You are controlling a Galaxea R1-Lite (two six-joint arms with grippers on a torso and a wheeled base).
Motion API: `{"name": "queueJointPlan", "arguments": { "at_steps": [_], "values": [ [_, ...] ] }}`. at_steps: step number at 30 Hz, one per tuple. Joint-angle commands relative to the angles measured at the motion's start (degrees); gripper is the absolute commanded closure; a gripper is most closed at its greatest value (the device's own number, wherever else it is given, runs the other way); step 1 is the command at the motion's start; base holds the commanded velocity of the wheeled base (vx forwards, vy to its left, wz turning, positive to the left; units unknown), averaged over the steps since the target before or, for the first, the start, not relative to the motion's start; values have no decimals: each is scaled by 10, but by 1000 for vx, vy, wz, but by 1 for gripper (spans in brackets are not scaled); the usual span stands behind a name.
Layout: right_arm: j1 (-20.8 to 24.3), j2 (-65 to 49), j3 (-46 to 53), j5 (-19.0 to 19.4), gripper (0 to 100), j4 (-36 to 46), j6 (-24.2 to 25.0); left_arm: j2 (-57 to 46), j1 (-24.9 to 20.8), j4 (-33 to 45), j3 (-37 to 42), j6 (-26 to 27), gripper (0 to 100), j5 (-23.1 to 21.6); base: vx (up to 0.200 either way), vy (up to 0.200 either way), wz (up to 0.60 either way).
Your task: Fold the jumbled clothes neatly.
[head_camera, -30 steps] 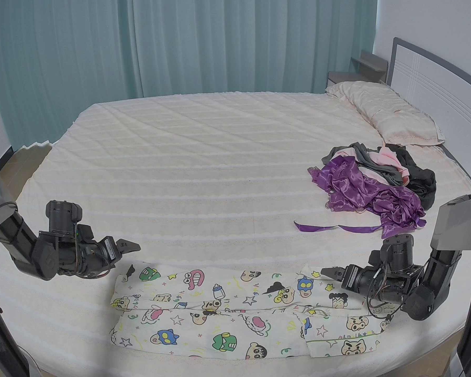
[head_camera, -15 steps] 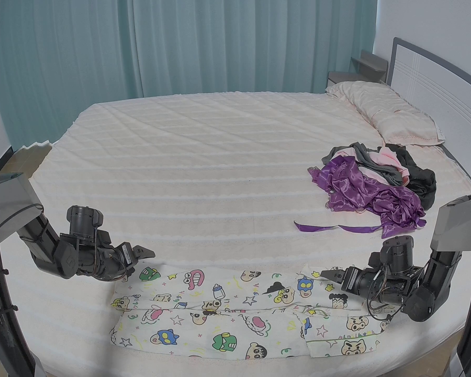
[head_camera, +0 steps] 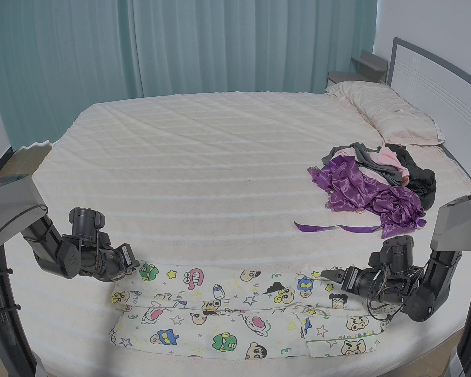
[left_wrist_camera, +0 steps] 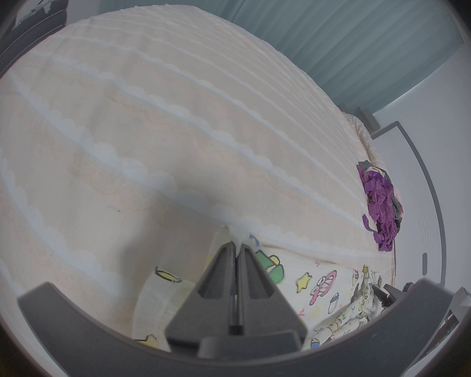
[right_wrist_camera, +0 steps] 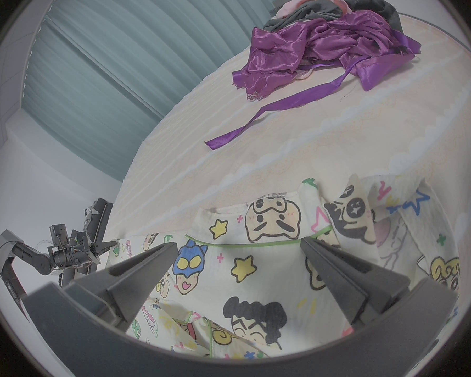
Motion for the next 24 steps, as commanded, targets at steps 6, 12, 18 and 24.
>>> {"name": "queueJointPlan", "arguments": {
  "at_steps": [6,12,18,24],
  "values": [
    [0,-1,0,0,0,-1,1,-19,20,-3,-3,-5,100,3,0,0,0],
    [0,-3,-3,0,0,-1,0,-18,29,-1,-23,-7,100,3,0,0,0],
    [-2,-3,-3,0,0,-1,0,-8,30,0,-28,-7,100,3,0,0,0],
    [-7,-19,0,0,0,-6,1,5,30,1,-27,-7,100,3,0,0,0]
  ]
}}
